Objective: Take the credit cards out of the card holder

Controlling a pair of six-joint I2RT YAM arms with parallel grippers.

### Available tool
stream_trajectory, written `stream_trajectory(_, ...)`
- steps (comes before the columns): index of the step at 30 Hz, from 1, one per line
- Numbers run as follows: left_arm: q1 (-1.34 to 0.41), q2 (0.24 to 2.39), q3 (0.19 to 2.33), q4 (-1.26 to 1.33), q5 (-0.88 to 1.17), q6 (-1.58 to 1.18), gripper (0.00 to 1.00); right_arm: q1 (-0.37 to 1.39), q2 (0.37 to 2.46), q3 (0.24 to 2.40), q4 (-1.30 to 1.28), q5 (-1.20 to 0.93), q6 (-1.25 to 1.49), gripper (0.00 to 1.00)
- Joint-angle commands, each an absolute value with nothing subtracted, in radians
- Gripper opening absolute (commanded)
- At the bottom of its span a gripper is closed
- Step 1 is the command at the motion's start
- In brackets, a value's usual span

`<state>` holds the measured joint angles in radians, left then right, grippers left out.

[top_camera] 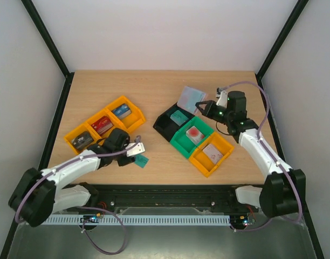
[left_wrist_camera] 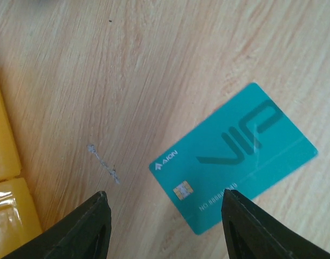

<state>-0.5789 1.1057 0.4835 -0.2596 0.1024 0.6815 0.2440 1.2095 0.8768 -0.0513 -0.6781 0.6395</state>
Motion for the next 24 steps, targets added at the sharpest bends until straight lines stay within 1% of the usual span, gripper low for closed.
stream_trajectory(1,-0.584,1.232,0.598,-0.347,0.056,0.599,0.58,0.170,1.280,0.927,-0.048,-0.783,0.611,0.02)
stream_trajectory(4,-0.573,1.317,0.732,-0.494,0.034,0.568,0.59,0.166,1.290,0.977,-0.158,-0.768,0.509,0.02)
stream_trajectory(7,-0.568,1.367,0.962,-0.712,-0.005,0.544,0.59,0.167,1.281,1.008,-0.220,-0.785,0.467,0.02)
stream_trajectory(9,-0.565,1.378,1.080,-0.865,-0.003,0.529,0.61,0.168,1.273,1.009,-0.224,-0.828,0.465,0.02)
stream_trajectory(11,-0.561,1.387,1.146,-0.977,0.017,0.521,0.63,0.169,1.269,1.009,-0.219,-0.905,0.475,0.02)
stream_trajectory(13,-0.556,1.391,1.163,-1.027,0.031,0.528,0.63,0.174,1.251,1.001,-0.206,-0.971,0.496,0.02)
stream_trajectory(15,-0.540,1.381,1.153,-1.031,0.086,0.576,0.62,0.180,1.218,0.959,-0.151,-1.035,0.547,0.02)
stream_trajectory(16,-0.522,1.380,1.139,-1.007,0.113,0.595,0.62,0.182,1.199,0.917,-0.099,-1.060,0.619,0.02)
stream_trajectory(17,-0.503,1.385,1.116,-0.965,0.130,0.606,0.62,0.185,1.183,0.871,-0.042,-1.080,0.693,0.02)
stream_trajectory(19,-0.468,1.415,1.065,-0.870,0.131,0.614,0.62,0.204,1.164,0.805,-0.003,-1.069,0.743,0.02)
stream_trajectory(21,-0.477,1.465,1.040,-0.785,0.081,0.598,0.59,0.235,1.155,0.791,-0.043,-1.025,0.720,0.02)
stream_trajectory(22,-0.496,1.489,1.041,-0.743,0.033,0.571,0.56,0.250,1.154,0.796,-0.060,-1.002,0.710,0.02)
stream_trajectory(23,-0.526,1.515,1.041,-0.703,-0.069,0.539,0.53,0.260,1.154,0.800,-0.059,-0.989,0.709,0.02)
stream_trajectory(24,-0.555,1.539,1.044,-0.680,-0.128,0.521,0.50,0.261,1.157,0.799,-0.044,-0.978,0.723,0.02)
